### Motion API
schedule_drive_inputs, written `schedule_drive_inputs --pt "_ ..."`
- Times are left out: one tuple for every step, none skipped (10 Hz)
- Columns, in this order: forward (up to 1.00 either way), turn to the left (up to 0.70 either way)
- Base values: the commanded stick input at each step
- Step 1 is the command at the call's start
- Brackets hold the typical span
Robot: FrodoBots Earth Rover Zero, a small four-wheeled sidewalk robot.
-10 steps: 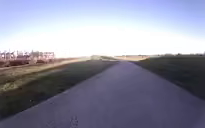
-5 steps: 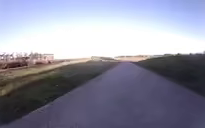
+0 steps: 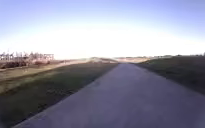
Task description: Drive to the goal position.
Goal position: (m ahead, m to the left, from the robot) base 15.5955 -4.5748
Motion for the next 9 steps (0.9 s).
schedule_drive_inputs --pt "0.7 -0.12" --pt "0.7 -0.12" --pt "0.7 -0.12" --pt "0.7 -0.12" --pt "0.7 -0.12" --pt "0.7 -0.12" --pt "0.7 -0.13" --pt "0.7 -0.13" --pt "0.7 -0.13"
